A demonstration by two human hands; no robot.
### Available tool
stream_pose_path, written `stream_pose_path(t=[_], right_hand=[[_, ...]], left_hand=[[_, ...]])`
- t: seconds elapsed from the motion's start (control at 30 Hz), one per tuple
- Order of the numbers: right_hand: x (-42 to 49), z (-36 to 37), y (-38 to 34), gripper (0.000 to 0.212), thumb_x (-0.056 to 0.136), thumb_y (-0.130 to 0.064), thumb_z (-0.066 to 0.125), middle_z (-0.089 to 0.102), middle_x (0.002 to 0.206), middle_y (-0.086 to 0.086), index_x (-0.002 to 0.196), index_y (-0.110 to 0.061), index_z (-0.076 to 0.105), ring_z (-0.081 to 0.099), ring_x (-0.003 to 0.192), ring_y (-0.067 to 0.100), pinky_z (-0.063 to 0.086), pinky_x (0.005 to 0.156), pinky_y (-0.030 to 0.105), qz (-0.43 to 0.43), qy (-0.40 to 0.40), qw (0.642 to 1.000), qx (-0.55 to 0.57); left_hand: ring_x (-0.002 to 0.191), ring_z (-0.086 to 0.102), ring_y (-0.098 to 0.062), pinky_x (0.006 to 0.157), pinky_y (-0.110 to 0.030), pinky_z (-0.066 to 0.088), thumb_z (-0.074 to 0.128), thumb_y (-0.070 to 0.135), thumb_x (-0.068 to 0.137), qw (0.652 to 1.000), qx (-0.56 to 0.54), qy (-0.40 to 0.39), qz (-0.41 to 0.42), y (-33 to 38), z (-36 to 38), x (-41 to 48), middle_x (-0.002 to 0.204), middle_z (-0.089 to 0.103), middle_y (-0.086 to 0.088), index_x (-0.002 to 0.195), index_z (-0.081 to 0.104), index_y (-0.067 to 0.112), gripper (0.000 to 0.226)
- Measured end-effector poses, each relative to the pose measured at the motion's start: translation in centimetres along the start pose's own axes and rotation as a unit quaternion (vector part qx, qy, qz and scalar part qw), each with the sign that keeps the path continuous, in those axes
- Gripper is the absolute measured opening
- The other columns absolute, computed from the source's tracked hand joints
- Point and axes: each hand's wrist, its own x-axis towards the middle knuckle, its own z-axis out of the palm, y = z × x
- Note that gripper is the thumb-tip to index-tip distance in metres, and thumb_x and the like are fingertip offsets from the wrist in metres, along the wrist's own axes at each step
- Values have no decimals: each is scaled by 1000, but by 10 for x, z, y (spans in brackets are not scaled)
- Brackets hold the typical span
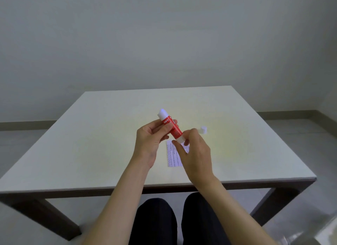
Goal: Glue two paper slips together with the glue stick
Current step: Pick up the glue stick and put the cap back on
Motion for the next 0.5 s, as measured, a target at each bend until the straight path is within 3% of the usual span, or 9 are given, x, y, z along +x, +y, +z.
stream_pose_path(t=[0.03,0.1,0.2,0.23,0.27,0.33,0.37,0.47,0.5], right_hand=[[-1,0,1,24,82,-16,71,60,74,0,88,-9,48,57,69,19,47,61,27,12,1,1000,14],[9,-7,-4,34,82,-30,70,63,73,-7,101,-12,49,60,63,8,48,61,14,173,-68,963,195],[25,-19,-5,58,94,-51,40,68,69,11,118,-1,55,64,56,22,56,60,30,414,-245,705,521],[27,-22,-3,59,96,-48,35,68,68,12,116,3,57,64,55,22,57,59,31,429,-272,665,548],[28,-23,-1,53,97,-42,37,68,67,10,112,5,59,65,56,20,57,58,30,428,-279,657,554],[26,-23,0,34,94,-27,49,70,70,9,102,3,63,69,61,19,58,62,27,401,-257,682,554],[24,-22,-1,23,90,-20,56,71,74,10,98,1,63,71,65,21,59,65,27,363,-235,724,537],[12,-9,3,10,84,-8,66,68,78,1,87,-10,57,68,73,22,56,67,26,167,-94,955,229],[7,-2,4,12,84,-7,66,65,77,1,87,-10,55,64,72,24,53,64,29,94,-43,989,104]], left_hand=[[88,70,-10,67,-18,48,66,13,84,1000,-3,2,-1,-1,1,0,95,77,2,87,76,22,14],[89,70,-12,67,-18,49,66,13,83,1000,-16,4,-4,0,0,0,96,77,0,86,77,21,14],[87,71,-15,64,-19,52,68,11,81,1000,-26,-4,5,2,-2,1,95,77,-2,85,77,19,12],[88,72,-17,64,-20,53,69,13,78,999,-35,-10,8,3,-3,2,95,77,-4,84,77,18,11],[89,72,-19,66,-22,54,70,15,76,999,-41,-16,9,3,-3,2,94,77,-4,84,77,18,11],[89,72,-17,70,-22,53,69,15,77,999,-30,-21,6,4,-3,2,95,77,-3,83,78,20,12],[89,71,-15,70,-22,51,68,14,80,1000,-11,-16,5,3,-3,2,95,77,-2,84,78,21,13],[87,69,-9,72,-24,45,69,13,81,1000,22,9,3,-2,0,2,94,77,2,84,77,23,13],[88,69,-9,72,-23,45,70,14,80,1000,26,16,3,-3,2,2,94,77,3,84,76,24,12]])
